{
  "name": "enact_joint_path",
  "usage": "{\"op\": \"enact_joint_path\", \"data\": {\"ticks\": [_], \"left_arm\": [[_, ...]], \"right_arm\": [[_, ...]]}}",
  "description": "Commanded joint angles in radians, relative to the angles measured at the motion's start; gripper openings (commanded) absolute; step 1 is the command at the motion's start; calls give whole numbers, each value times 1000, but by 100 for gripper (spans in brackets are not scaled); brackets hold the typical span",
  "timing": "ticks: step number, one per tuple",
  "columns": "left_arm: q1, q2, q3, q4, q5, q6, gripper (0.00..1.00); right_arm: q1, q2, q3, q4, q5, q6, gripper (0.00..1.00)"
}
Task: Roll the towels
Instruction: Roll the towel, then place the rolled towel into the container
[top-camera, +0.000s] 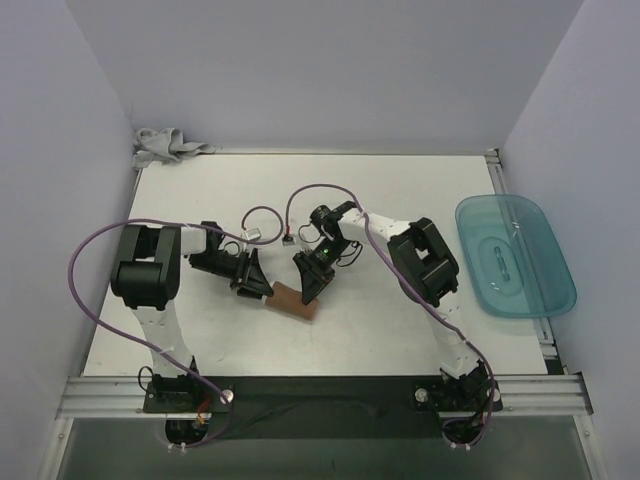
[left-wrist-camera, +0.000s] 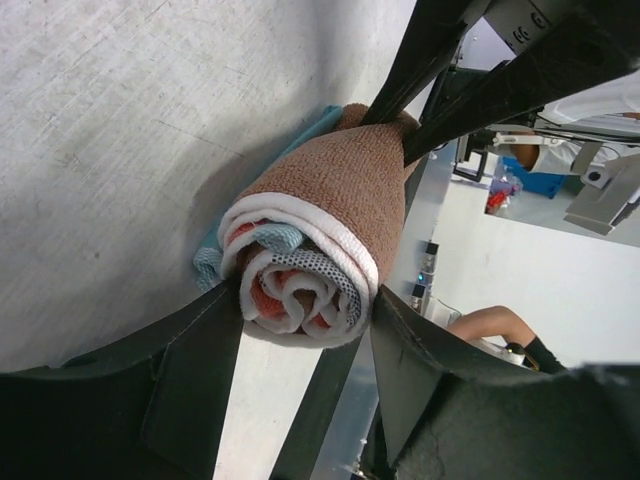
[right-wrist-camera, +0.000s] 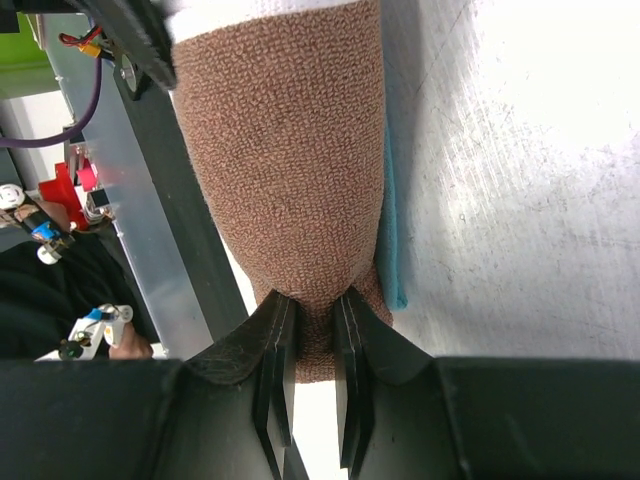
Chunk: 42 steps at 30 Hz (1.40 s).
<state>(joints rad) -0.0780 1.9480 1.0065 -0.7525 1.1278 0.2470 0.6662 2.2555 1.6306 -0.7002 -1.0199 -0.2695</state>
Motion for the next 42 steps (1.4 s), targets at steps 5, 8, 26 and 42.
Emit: {"op": "enact_joint_path", "data": {"ticks": [5,8,26,42], "left_arm": [[-19,83,26,41,69,-12,36],[-3,100,29,38,73,-18,20],[4,129,52,38,0,-176,0],[1,163,70,44,-54,-293,0]], "right_arm": [[-7,27,17,-9,164,6,0],[-7,-28,-14,19,246,22,15],[139,-511,-287,247,770,-7,75],[423,-455,-371,472,1087,-161,91]]}}
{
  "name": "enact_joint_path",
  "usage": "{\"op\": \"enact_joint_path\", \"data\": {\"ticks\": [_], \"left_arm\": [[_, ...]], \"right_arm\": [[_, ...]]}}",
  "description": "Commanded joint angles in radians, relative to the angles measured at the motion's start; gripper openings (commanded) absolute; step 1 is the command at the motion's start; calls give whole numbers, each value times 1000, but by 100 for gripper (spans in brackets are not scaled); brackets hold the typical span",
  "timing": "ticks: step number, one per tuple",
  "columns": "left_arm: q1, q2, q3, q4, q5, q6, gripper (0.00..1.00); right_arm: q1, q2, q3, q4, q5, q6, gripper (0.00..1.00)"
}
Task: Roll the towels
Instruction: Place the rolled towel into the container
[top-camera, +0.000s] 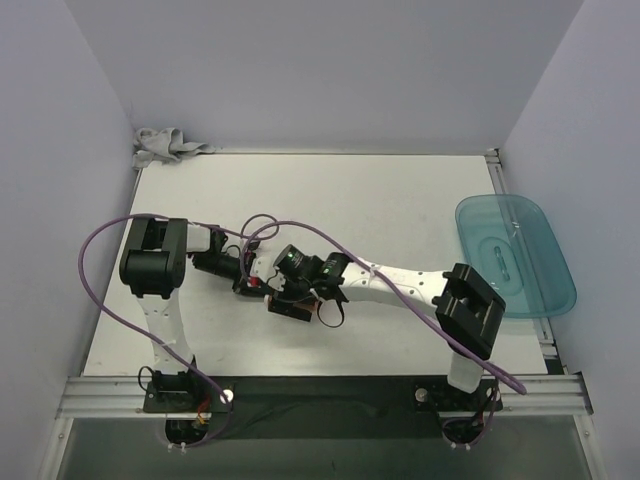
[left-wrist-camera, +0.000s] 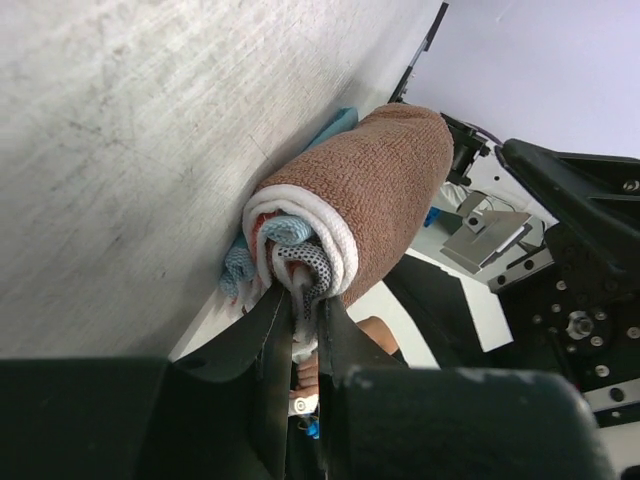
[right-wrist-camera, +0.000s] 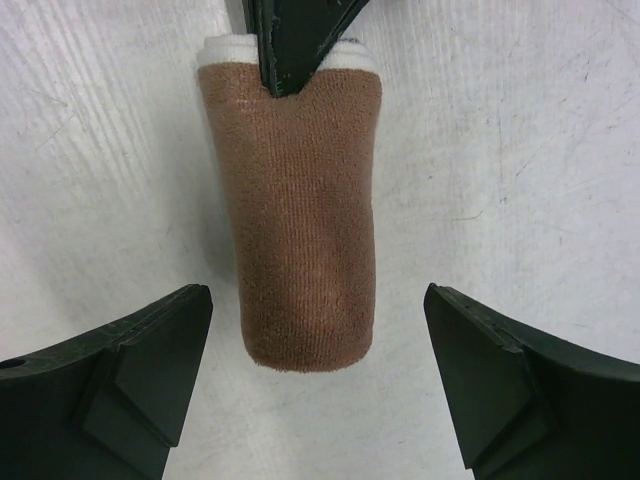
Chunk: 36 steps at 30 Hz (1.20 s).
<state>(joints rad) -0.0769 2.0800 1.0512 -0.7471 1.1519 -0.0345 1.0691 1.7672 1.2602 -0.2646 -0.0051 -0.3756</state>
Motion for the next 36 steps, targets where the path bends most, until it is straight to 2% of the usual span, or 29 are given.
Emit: {"op": "enact_joint_path", "data": {"ticks": [1,8,14,20,21,23,24,27,28,33,34,36], "left_arm": [[0,35,30,38,-74,-16,0],[-1,63,38,37,-47,-16,0],[0,72,41,38,-37,-10,0],[0,72,44,37,-3,16,0],[0,62,44,37,-3,19,1],[8,46,41,35,0,30,12],[11,29,36,35,0,30,23],[26,-18,21,43,-20,58,38],[31,-32,18,46,-27,58,48],[72,-130,12,54,-66,51,68],[122,-141,9,55,-67,44,82],[149,-184,12,51,-70,42,97]], "right_arm": [[22,40,-5,41,73,-66,90],[32,113,-45,119,66,-135,81],[25,155,-68,142,14,-152,69],[-21,196,-58,113,-93,-117,47],[-53,199,-50,94,-119,-90,39],[-84,201,-24,42,-177,-56,32],[-119,199,-19,27,-226,-22,23],[-165,192,-1,-21,-288,32,2],[-191,190,5,-45,-321,61,0],[-259,170,-2,-74,-387,132,0],[-288,164,-2,-77,-406,157,0],[-325,146,-2,-81,-432,179,0]]}}
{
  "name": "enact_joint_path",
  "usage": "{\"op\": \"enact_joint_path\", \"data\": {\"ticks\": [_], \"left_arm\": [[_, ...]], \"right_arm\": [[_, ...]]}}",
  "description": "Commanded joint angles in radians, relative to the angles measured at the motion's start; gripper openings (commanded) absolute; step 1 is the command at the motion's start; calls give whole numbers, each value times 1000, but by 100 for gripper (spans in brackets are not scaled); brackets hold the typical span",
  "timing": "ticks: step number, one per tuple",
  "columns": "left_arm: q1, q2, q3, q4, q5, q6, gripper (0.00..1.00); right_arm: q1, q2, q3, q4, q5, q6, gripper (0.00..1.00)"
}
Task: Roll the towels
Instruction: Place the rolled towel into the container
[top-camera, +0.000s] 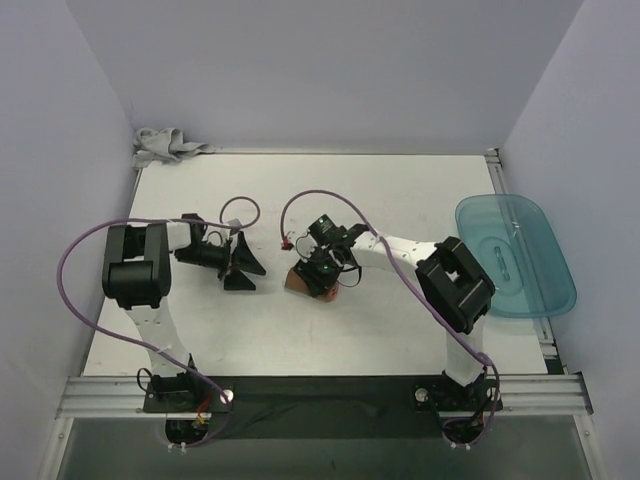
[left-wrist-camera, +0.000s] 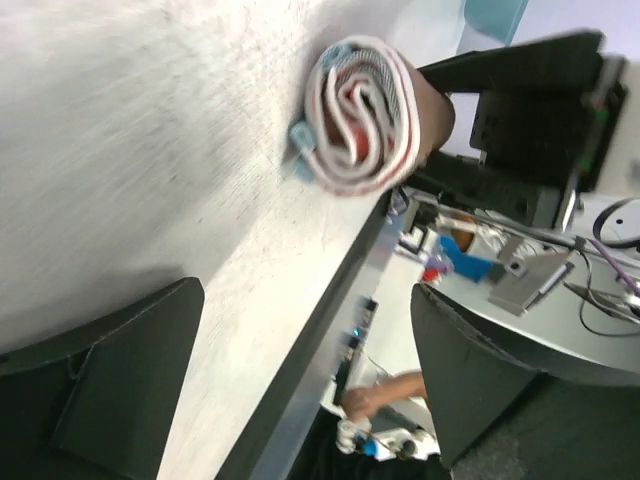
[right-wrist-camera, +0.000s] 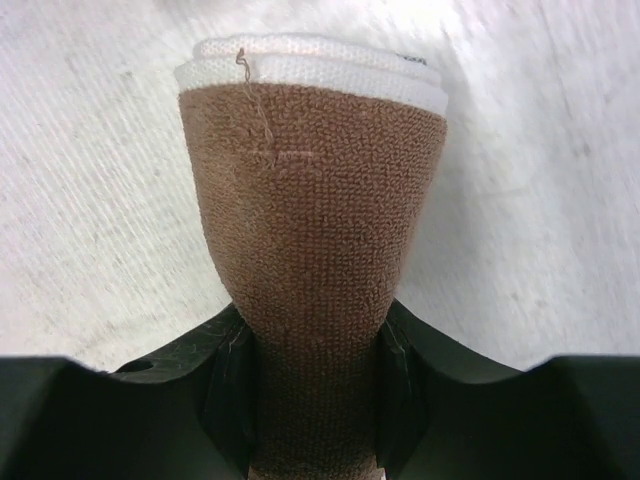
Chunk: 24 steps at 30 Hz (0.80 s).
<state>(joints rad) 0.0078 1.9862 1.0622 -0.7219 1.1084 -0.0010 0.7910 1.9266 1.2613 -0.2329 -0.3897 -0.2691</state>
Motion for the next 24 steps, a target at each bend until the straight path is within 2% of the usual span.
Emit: {"op": "enact_joint_path", "data": {"ticks": [1,11,15,20,22,24], "left_arm": [[86,-108,5,22,-28,16,97],[86,-381,139,-14,-133,41,97],[23,-492,163,-14,-136,19,97],[-103,-579,140,-25,-216,30,97],[-136,-589,137,-25,-217,7,97],[-149,-580,143,-25,-209,-31,97]], "right_arm": [[-65,-23,-5,-118,-63,83,0],[-344,-268,-16,-190,-146,149,0],[-505,-360,-10,-239,-129,145,0],[-787,-440,24,-316,-46,74,0],[-933,-430,73,-359,-35,59,0],[-1004,-407,111,-391,-25,25,0]]}}
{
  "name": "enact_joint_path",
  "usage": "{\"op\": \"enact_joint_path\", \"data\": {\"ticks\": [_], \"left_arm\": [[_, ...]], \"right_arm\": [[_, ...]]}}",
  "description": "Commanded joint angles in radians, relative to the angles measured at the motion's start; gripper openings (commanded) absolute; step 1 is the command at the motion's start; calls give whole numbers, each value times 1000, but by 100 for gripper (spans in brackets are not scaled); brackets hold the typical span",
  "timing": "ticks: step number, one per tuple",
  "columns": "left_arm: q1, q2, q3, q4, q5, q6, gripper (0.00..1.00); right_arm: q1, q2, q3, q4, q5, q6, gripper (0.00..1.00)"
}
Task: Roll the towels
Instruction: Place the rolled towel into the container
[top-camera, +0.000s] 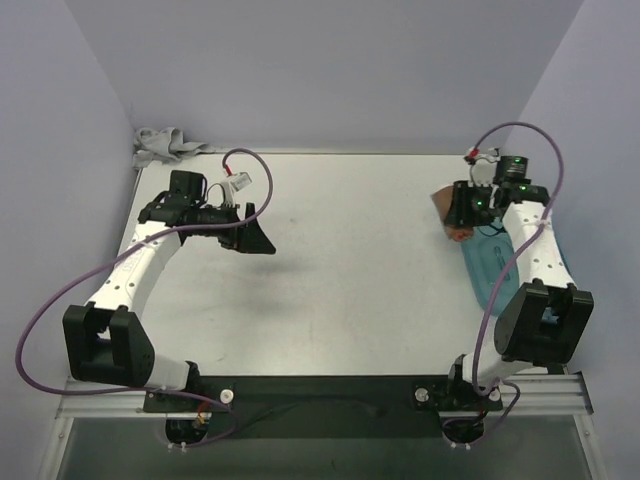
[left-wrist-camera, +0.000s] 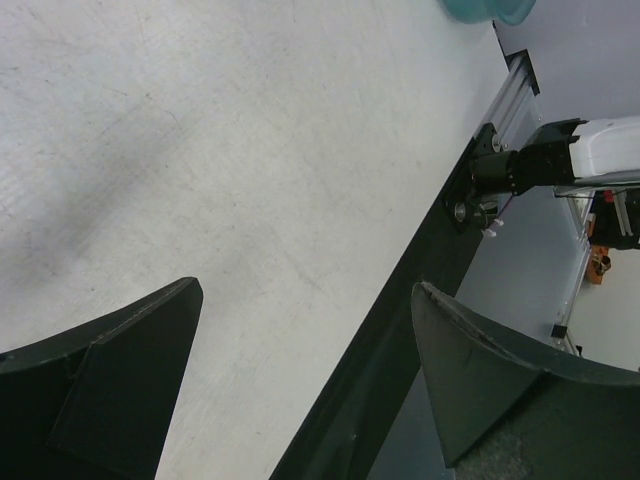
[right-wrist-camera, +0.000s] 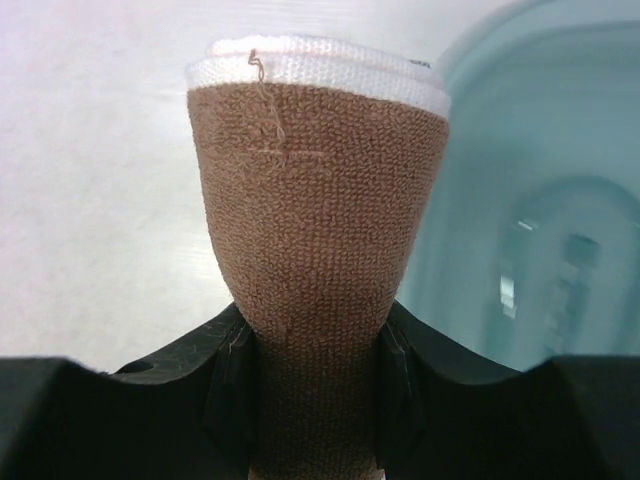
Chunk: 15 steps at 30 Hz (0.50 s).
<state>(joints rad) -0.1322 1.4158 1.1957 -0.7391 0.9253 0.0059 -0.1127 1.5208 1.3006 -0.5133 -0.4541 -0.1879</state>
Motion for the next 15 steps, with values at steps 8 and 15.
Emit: {"op": "enact_joint_path", "data": {"ticks": [8,15], "left_arm": [[-15,47,65,-26,-23,-80,97],[-15,74,68,-52,-71,-63,97]], "right_arm": [[-313,160,184,-133,127,-205,0],[-347,266,206,-67,216,-262,0]]}}
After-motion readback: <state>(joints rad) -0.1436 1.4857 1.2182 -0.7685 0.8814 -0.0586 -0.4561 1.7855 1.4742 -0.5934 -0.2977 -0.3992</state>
